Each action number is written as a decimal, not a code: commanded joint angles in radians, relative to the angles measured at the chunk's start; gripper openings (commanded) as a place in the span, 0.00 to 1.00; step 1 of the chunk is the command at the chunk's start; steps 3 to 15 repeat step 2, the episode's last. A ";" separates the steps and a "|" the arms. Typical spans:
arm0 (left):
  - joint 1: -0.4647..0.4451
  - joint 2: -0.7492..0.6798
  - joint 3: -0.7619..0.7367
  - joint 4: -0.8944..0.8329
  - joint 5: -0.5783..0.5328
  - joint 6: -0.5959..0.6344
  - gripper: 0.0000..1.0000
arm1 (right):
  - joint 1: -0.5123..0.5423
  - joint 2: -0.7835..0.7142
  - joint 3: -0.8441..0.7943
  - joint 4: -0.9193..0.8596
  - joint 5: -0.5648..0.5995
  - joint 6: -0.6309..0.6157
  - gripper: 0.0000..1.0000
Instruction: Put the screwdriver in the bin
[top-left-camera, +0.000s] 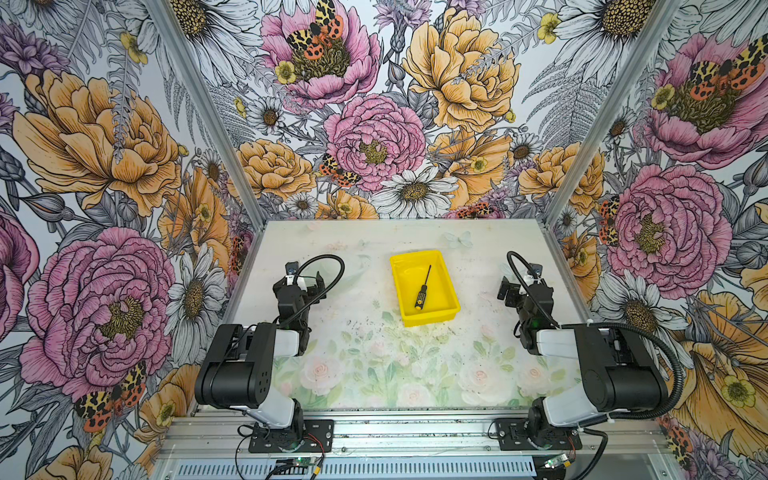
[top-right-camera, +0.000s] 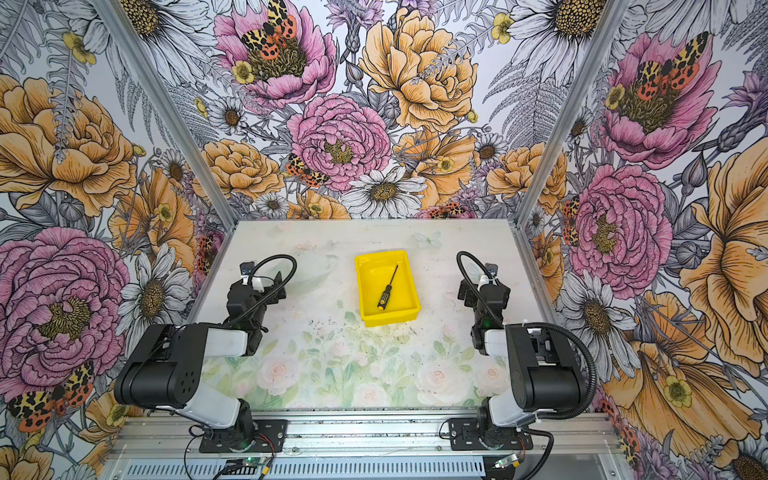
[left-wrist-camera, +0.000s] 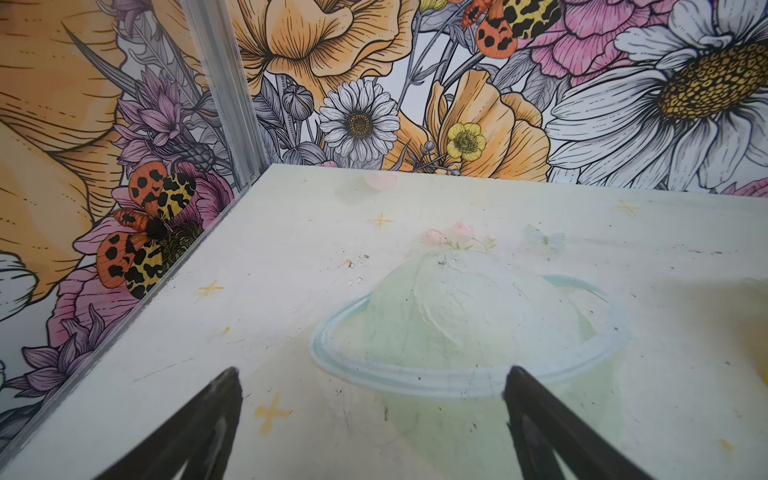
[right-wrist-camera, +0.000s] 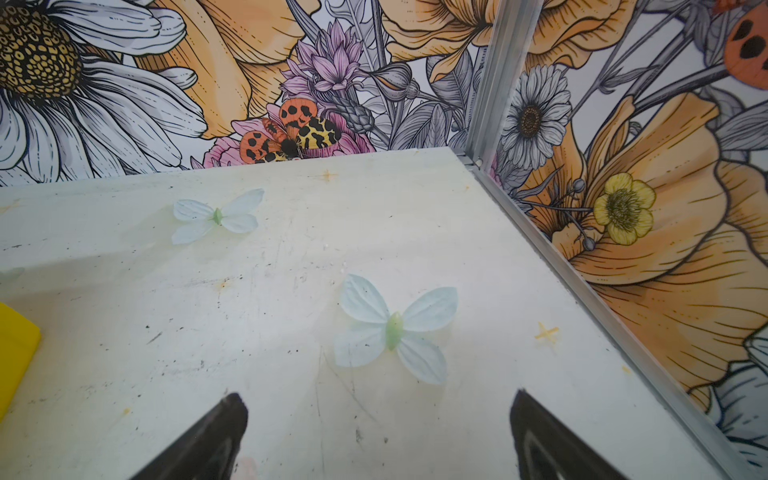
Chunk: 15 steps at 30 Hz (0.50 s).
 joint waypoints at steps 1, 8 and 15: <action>0.030 -0.001 -0.004 0.018 0.086 -0.024 0.99 | 0.007 0.005 0.019 0.031 0.002 -0.014 1.00; 0.020 -0.001 -0.007 0.026 0.070 -0.017 0.99 | 0.008 0.003 0.015 0.037 0.002 -0.015 0.99; 0.020 -0.001 -0.007 0.026 0.070 -0.017 0.99 | 0.008 0.003 0.015 0.037 0.002 -0.015 0.99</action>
